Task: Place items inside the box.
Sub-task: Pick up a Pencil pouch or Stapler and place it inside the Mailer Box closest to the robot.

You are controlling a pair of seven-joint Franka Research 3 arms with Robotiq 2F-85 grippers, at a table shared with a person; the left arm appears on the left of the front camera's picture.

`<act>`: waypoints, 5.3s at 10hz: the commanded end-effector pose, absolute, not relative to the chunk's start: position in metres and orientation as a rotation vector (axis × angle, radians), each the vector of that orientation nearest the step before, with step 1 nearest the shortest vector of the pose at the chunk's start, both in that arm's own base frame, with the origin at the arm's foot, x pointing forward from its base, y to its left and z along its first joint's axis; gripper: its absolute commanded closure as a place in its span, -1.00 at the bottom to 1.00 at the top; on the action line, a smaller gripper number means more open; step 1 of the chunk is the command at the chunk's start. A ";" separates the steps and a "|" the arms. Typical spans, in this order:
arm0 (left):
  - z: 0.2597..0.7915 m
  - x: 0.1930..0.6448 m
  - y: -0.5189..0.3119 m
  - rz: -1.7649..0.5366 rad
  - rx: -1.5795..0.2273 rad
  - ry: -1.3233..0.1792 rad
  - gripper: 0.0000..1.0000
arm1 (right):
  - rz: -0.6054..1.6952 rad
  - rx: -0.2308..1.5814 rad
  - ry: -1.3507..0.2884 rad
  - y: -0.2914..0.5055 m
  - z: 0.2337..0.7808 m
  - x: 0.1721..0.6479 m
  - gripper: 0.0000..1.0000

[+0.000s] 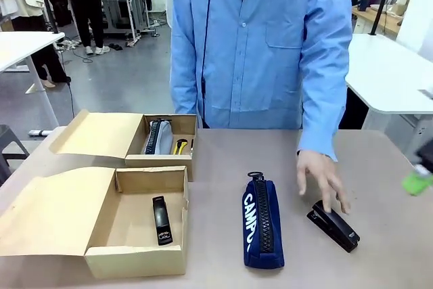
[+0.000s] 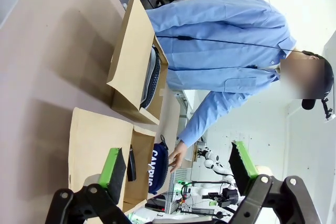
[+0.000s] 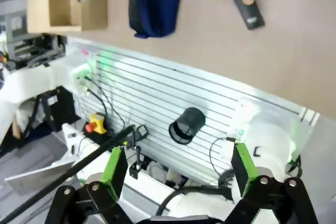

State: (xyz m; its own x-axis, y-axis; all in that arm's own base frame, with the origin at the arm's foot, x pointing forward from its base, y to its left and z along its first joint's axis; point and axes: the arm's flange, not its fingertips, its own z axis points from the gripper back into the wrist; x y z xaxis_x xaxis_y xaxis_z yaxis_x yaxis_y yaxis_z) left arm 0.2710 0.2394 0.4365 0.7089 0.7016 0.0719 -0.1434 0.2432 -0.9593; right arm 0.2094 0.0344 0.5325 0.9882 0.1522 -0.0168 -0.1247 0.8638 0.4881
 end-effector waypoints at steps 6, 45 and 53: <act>0.437 0.270 0.239 0.603 -1.207 -0.583 -1.00 | 0.222 0.514 0.180 0.013 0.467 0.200 -1.00; 0.437 0.270 0.239 0.603 -1.207 -0.583 -1.00 | -0.072 -0.076 0.076 0.313 0.318 0.359 1.00; 0.437 0.270 0.239 0.603 -1.207 -0.583 -1.00 | -0.018 0.310 0.058 0.316 0.464 0.301 1.00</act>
